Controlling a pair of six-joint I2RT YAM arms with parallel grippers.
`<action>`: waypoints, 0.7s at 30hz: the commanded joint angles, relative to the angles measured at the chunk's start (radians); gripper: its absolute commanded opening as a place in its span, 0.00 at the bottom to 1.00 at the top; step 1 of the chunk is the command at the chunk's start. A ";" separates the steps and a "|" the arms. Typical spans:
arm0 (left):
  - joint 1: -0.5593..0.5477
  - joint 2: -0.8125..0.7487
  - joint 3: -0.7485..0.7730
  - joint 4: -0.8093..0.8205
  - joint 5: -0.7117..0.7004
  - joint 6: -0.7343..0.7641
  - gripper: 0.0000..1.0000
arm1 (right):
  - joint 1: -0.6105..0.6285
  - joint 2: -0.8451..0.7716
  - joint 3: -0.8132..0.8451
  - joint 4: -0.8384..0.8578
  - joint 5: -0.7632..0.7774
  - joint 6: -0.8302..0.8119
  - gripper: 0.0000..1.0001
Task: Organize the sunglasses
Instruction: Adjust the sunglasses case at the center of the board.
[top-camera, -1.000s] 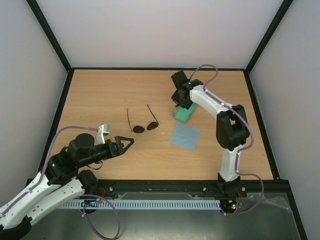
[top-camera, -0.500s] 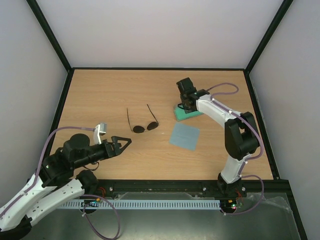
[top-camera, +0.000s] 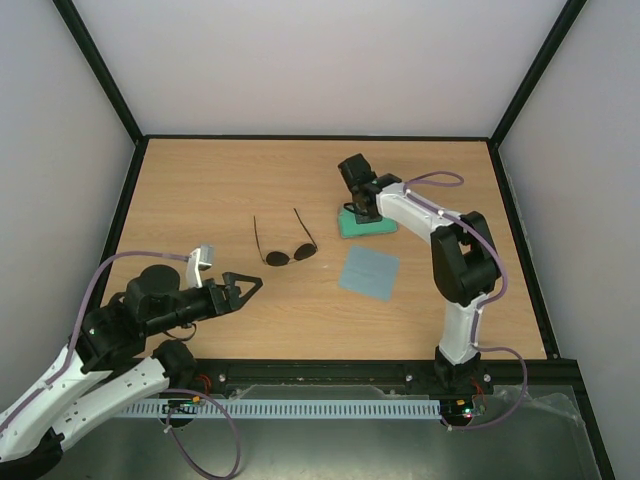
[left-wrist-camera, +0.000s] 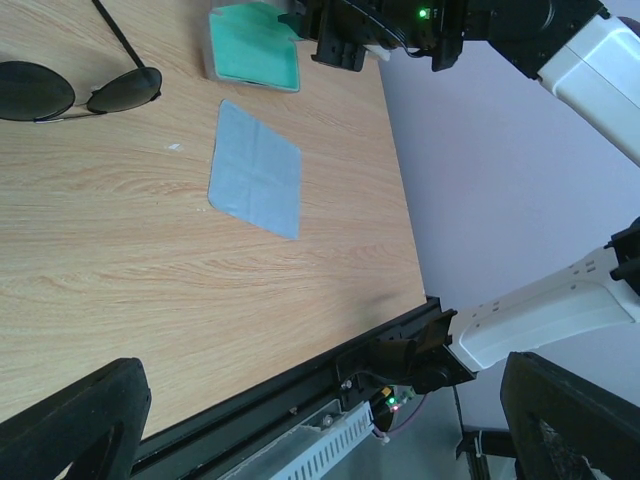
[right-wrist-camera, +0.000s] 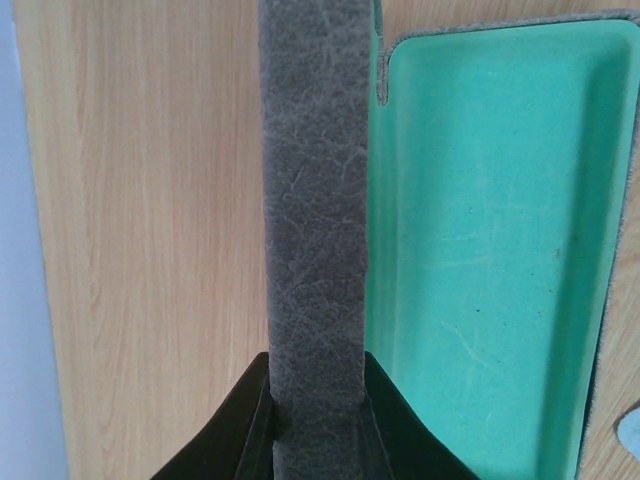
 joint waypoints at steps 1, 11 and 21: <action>0.005 -0.001 0.029 -0.030 0.009 0.014 0.99 | 0.008 0.018 0.045 -0.071 0.052 0.042 0.14; 0.005 -0.009 0.026 -0.034 0.007 0.012 0.99 | 0.009 0.047 0.060 -0.069 0.040 0.019 0.32; 0.005 0.000 0.010 -0.019 0.010 0.012 0.99 | 0.008 0.047 0.027 -0.032 0.030 -0.005 0.35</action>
